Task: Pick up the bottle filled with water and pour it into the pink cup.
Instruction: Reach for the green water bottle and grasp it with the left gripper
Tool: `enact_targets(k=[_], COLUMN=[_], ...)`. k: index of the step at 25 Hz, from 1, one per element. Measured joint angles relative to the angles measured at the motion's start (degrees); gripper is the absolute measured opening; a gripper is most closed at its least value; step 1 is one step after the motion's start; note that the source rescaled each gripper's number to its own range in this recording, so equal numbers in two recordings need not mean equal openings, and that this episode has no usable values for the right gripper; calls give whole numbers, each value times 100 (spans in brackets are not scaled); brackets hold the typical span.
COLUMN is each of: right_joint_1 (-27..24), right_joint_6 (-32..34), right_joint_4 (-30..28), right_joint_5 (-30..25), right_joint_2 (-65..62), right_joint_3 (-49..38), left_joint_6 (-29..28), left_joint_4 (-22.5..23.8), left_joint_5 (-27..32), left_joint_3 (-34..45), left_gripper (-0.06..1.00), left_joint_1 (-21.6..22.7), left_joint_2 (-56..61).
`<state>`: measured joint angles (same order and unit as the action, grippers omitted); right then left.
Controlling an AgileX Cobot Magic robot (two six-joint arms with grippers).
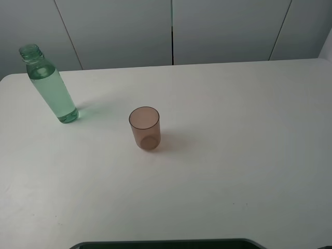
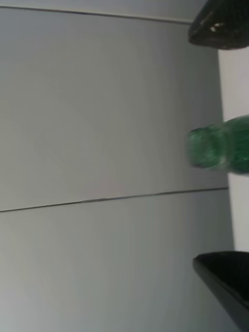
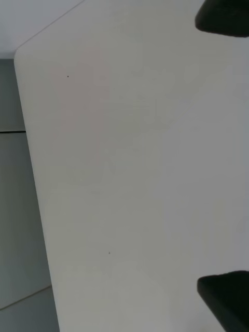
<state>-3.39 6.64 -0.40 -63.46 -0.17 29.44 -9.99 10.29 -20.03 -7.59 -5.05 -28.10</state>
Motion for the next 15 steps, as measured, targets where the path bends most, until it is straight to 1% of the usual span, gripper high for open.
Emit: enact_targets(k=[2, 4, 7, 15], right_joint_1=[0, 0, 0, 0], right_joint_6=[0, 0, 0, 10], right_joint_4=[0, 0, 0, 0], right_joint_5=[0, 0, 0, 0], right_joint_2=[0, 0, 0, 0], right_joint_3=[0, 0, 0, 0], left_joint_6=[26, 200, 374, 859], left_joint_4=[-199, -384, -540, -881], left_joint_5=[-554, -816, -942, -1572], left_joint_3=[416, 694, 745, 745], left_gripper=[99, 99, 99, 99], left_joint_1=[0, 0, 0, 0], left_joint_2=[-143, -303, -502, -1189])
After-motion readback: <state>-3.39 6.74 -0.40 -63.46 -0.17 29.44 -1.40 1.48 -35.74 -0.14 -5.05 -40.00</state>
